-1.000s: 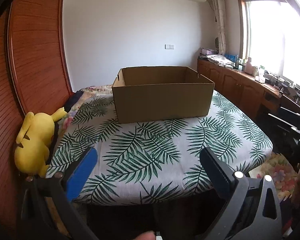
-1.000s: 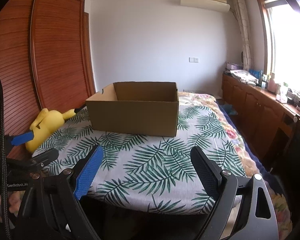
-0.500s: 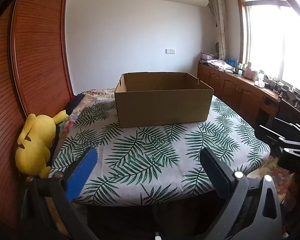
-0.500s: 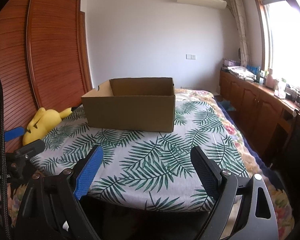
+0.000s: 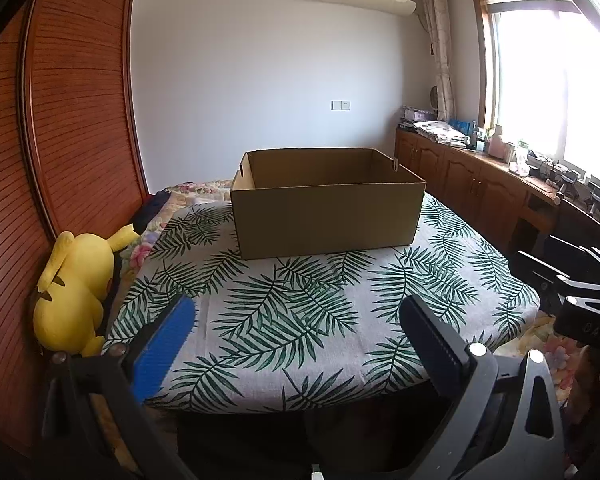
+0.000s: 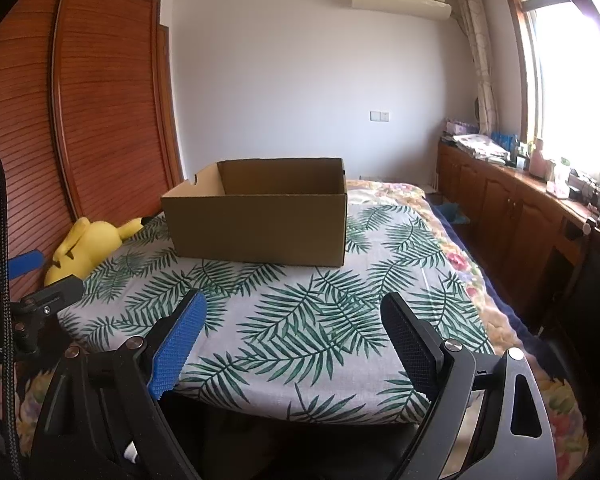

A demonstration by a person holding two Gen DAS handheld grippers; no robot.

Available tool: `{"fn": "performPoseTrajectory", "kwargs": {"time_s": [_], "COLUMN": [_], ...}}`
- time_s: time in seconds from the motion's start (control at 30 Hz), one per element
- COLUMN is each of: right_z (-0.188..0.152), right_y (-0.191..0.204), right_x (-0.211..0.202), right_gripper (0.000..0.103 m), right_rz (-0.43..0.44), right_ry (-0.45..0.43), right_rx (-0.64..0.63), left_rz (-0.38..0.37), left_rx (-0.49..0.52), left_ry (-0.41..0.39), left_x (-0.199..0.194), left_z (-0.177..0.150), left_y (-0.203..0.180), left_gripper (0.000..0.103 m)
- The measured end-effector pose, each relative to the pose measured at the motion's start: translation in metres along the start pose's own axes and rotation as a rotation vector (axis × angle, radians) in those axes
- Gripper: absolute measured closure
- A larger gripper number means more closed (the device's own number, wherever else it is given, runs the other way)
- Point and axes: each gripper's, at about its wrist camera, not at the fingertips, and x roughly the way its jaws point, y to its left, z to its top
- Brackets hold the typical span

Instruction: Organize snacks

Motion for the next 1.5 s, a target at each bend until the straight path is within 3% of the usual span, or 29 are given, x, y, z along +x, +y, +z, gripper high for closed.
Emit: {"fn": "performPoseTrajectory", "kwargs": {"time_s": [1.5], "right_z": [0.0001], "right_y": [-0.0039], "right_x": [-0.001], "right_gripper": [0.013], "right_rz": [-0.011], "right_ry": [-0.007], "right_rx": [0.004], "left_rz": [-0.002], "left_rx": [-0.01], "left_ry": [0.002], "left_x": [0.0001], "left_z": [-0.0004], "left_y": [0.0026], "left_gripper": [0.0]}}
